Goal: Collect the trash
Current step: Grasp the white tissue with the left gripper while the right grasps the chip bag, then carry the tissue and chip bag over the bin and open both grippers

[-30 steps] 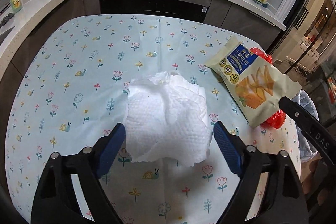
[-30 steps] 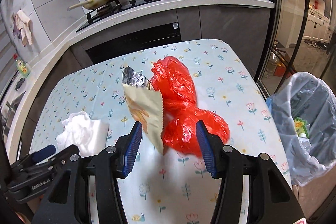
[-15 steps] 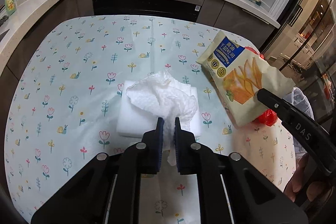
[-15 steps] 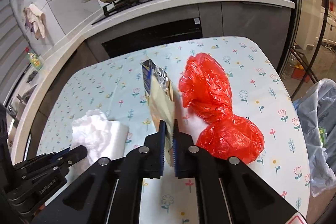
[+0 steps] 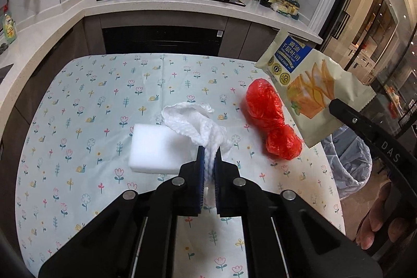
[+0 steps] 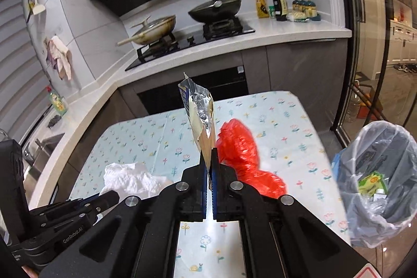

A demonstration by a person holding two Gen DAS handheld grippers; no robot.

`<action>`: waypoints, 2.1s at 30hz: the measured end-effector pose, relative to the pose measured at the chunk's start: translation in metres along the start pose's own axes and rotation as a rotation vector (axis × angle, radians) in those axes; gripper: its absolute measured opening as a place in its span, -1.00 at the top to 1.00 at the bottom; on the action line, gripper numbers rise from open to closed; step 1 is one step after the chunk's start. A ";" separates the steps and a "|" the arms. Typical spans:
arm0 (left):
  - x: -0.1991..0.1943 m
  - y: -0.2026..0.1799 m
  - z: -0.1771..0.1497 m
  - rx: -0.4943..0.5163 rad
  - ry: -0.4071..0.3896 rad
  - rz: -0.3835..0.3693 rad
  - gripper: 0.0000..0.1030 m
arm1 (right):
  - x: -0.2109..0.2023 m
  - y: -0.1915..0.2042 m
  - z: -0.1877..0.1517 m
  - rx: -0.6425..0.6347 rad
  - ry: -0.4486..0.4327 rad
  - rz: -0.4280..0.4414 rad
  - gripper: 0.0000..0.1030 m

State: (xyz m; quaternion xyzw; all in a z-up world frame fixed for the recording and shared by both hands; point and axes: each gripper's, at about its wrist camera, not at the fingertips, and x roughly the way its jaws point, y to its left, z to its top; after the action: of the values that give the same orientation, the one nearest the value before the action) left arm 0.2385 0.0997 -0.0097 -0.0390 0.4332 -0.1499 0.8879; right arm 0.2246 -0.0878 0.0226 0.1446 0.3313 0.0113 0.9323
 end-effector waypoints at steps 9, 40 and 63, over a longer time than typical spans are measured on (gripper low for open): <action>-0.019 -0.059 0.000 0.092 -0.032 -0.052 0.89 | -0.048 -0.058 -0.001 0.086 -0.073 -0.075 0.95; 0.059 -0.345 -0.020 0.460 0.068 -0.314 0.87 | -0.119 -0.305 -0.072 0.409 -0.076 -0.354 0.95; 0.082 -0.347 -0.008 0.406 0.033 -0.296 -0.20 | -0.085 -0.306 -0.057 0.410 -0.075 -0.358 0.46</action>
State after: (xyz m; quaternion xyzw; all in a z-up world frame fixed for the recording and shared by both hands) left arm 0.1994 -0.2552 -0.0078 0.0795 0.3981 -0.3626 0.8389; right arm 0.1001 -0.3763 -0.0521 0.2698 0.3120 -0.2266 0.8823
